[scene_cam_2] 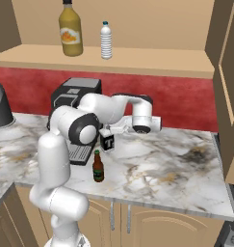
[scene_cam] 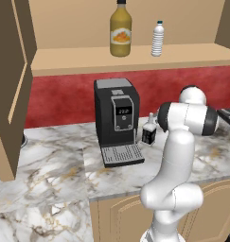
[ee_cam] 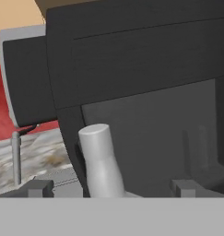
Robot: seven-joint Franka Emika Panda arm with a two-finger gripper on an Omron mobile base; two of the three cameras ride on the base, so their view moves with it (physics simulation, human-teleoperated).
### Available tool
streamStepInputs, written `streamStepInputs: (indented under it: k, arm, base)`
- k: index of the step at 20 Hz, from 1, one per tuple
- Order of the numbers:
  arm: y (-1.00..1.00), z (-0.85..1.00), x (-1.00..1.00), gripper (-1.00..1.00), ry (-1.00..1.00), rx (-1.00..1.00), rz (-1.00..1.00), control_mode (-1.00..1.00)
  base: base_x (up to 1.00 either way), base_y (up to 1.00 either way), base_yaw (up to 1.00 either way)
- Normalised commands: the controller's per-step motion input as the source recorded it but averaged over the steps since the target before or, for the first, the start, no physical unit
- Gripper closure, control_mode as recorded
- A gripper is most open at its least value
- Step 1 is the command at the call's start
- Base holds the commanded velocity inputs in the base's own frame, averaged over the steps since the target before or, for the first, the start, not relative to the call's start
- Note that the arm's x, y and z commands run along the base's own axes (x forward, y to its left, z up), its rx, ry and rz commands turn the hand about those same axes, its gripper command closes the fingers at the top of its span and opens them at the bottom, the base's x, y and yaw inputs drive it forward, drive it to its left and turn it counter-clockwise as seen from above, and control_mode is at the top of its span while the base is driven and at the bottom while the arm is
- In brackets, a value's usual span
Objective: Sort all alcoholic drinks to one cabinet, and non-alcoholic drinks to the other.
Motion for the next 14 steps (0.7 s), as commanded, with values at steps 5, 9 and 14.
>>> streamStepInputs:
  k: [5,9,14]
  arm:
    - [0.00,-0.01,0.00,-1.00,0.00,0.00,0.00,-1.00]
    - [0.03,-0.01,0.00,-1.00,0.00,0.00,0.00,-1.00]
    - [0.04,-0.02,0.00,-1.00,0.00,0.00,0.00,-1.00]
  base:
    - [0.00,0.00,0.00]
    - [0.00,0.00,0.00]
    - [0.00,0.00,0.00]
